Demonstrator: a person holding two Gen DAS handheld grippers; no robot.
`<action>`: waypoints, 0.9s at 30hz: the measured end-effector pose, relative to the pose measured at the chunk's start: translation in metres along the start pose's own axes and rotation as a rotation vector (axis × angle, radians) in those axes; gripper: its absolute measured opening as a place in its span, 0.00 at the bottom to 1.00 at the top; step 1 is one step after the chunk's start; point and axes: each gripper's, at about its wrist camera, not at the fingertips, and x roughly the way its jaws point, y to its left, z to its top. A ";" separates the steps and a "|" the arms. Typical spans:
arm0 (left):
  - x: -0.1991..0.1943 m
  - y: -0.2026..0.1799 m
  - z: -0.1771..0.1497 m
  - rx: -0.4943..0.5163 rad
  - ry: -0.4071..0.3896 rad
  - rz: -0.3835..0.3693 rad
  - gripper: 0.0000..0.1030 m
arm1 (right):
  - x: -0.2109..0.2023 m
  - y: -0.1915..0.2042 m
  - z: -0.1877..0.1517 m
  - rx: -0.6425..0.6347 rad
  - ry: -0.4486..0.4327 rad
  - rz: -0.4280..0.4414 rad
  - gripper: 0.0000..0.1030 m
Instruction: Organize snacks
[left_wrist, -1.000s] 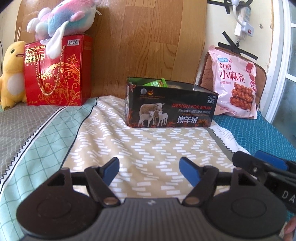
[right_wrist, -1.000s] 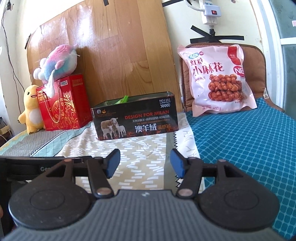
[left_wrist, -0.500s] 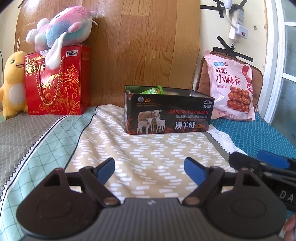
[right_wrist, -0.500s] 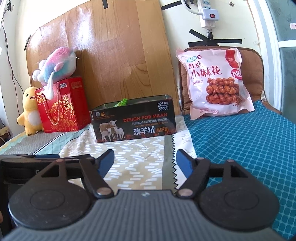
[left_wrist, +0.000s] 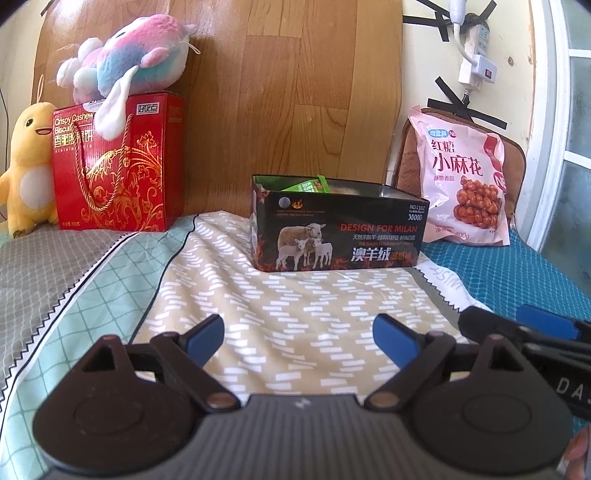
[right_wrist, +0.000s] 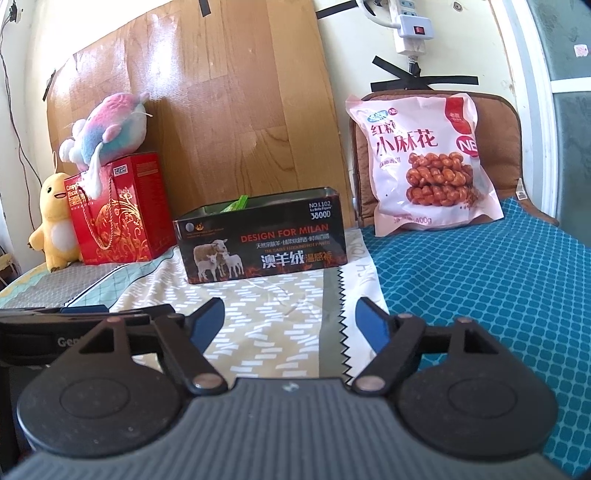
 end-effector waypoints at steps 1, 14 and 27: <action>0.000 0.000 0.000 -0.002 -0.001 0.000 0.89 | 0.000 0.000 0.000 0.001 0.000 -0.001 0.78; -0.006 0.000 0.000 -0.011 -0.038 0.048 1.00 | 0.000 -0.001 0.000 0.014 -0.004 -0.014 0.78; -0.010 0.002 0.000 -0.017 -0.065 0.065 1.00 | 0.000 0.000 0.000 0.005 0.001 -0.006 0.82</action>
